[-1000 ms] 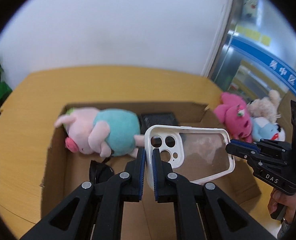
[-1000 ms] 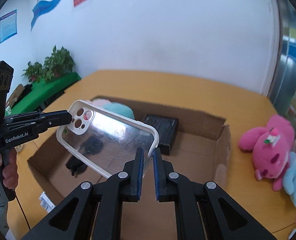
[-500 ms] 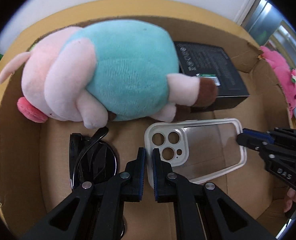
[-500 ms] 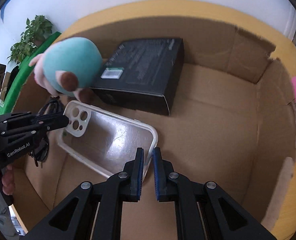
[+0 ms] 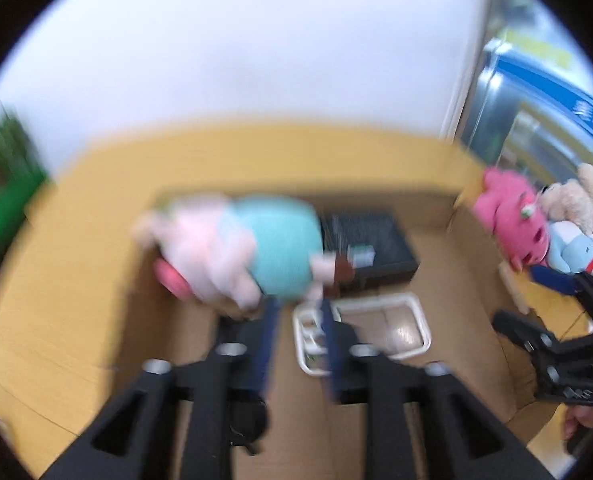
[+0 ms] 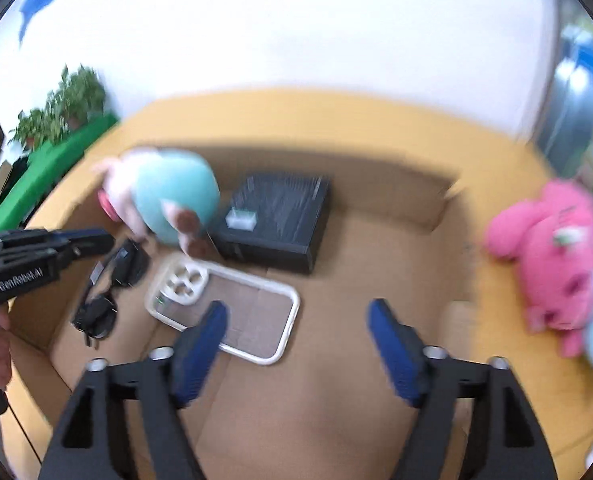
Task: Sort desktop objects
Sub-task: 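Open both tools to release the phone case inside the box, then move both tools toward the white phone stand on the table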
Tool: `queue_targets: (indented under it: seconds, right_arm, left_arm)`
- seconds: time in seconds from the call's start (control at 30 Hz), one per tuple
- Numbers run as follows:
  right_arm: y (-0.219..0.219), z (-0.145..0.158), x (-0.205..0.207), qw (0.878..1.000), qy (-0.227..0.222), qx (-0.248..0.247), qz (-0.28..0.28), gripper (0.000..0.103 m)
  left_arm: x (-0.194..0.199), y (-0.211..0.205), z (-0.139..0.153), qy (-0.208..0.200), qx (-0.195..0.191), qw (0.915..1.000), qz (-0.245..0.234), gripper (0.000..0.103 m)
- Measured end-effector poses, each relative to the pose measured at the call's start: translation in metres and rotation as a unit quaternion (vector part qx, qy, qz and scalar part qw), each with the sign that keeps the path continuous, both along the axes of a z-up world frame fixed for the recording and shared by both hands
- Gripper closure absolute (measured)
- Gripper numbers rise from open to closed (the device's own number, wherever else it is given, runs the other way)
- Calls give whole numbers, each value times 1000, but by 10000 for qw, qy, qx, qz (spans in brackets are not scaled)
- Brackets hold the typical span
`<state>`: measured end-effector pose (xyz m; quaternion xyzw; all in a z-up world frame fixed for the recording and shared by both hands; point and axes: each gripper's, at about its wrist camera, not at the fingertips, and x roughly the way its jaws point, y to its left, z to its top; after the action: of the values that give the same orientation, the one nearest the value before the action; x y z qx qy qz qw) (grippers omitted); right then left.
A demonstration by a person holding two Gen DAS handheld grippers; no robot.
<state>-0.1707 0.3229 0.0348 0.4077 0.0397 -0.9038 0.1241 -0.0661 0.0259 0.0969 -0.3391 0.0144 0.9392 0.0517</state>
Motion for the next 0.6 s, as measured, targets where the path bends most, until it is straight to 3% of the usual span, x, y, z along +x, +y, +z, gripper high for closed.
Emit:
queue_targets:
  seconds: [0.03, 0.1, 0.17, 0.27, 0.4, 0.6]
  right_arm:
    - [-2, 15, 24, 9992, 391, 37, -66, 0]
    - [-9, 32, 57, 9957, 910, 83, -125, 0]
    - [-14, 39, 93, 9930, 1166, 53, -157, 0]
    - [-18, 36, 132, 9911, 1255, 46, -452, 0]
    - [-21, 28, 163, 9909, 1170, -85, -656, 0]
    - [-27, 16, 196, 9916, 1047, 15, -760, 0]
  left_arm:
    - [24, 2, 12, 514, -181, 9985, 33, 16]
    - [73, 7, 31, 1587, -419, 9864, -44, 8]
    - [102, 12, 40, 2028, -516, 9777, -164, 7]
    - [123, 12, 41, 2132, -226, 9765, -209, 7]
    - [142, 5, 35, 1952, 239, 9802, -223, 7]
    - [149, -2, 26, 1699, 237, 9851, -138, 7]
